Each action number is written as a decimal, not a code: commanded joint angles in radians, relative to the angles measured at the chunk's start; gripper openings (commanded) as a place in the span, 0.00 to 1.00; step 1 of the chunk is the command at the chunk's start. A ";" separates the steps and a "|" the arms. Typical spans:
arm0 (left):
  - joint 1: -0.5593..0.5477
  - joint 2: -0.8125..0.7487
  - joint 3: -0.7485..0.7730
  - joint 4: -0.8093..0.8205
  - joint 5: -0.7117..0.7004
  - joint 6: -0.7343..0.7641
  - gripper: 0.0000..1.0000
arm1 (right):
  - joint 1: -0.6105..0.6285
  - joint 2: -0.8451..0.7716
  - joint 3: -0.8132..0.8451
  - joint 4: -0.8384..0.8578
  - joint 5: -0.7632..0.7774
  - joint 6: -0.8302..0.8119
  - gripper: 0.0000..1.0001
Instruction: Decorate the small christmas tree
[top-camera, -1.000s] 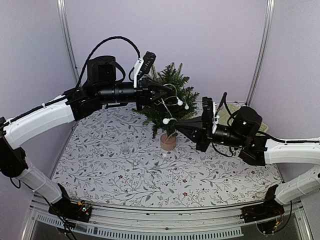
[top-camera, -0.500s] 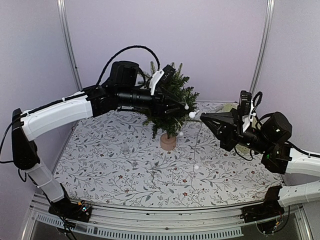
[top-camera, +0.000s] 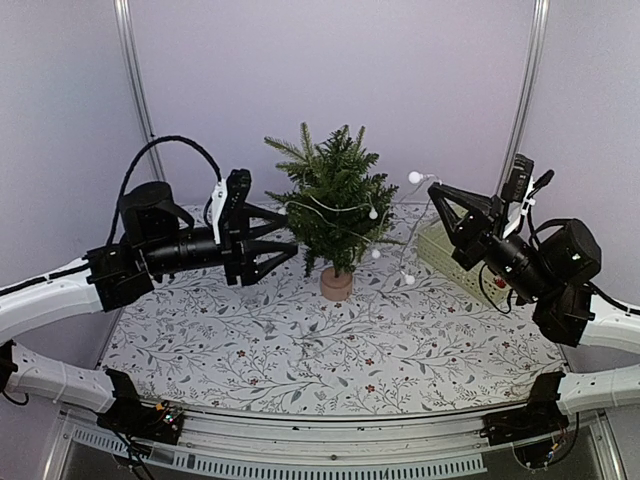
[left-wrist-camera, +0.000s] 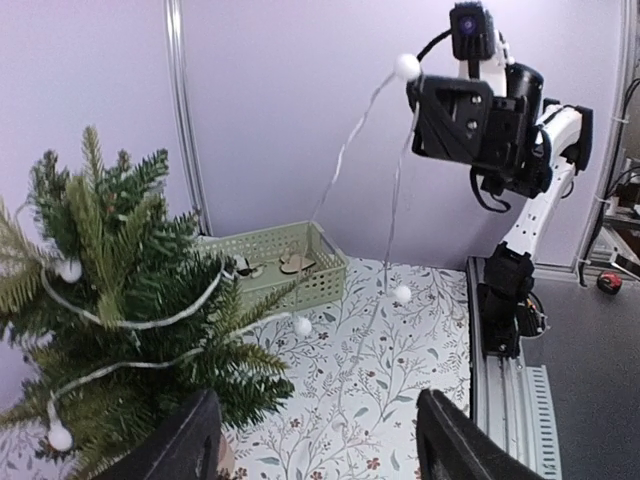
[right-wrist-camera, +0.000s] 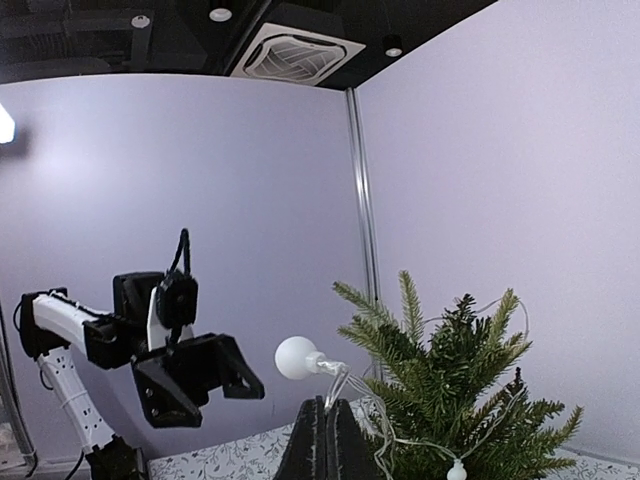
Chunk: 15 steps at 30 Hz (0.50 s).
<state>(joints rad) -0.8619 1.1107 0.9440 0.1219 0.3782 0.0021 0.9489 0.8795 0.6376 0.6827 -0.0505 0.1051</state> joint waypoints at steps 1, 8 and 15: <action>-0.009 -0.042 -0.193 0.126 -0.033 0.006 0.65 | 0.005 -0.002 0.062 0.040 0.163 0.000 0.00; -0.153 0.099 -0.396 0.270 -0.258 0.060 0.55 | 0.004 -0.001 0.076 0.049 0.200 -0.006 0.00; -0.157 0.328 -0.443 0.402 -0.336 0.138 0.53 | 0.005 0.006 0.086 0.048 0.194 -0.019 0.00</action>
<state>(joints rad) -1.0107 1.3468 0.4911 0.4076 0.1207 0.0616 0.9489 0.8825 0.6895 0.7052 0.1249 0.1028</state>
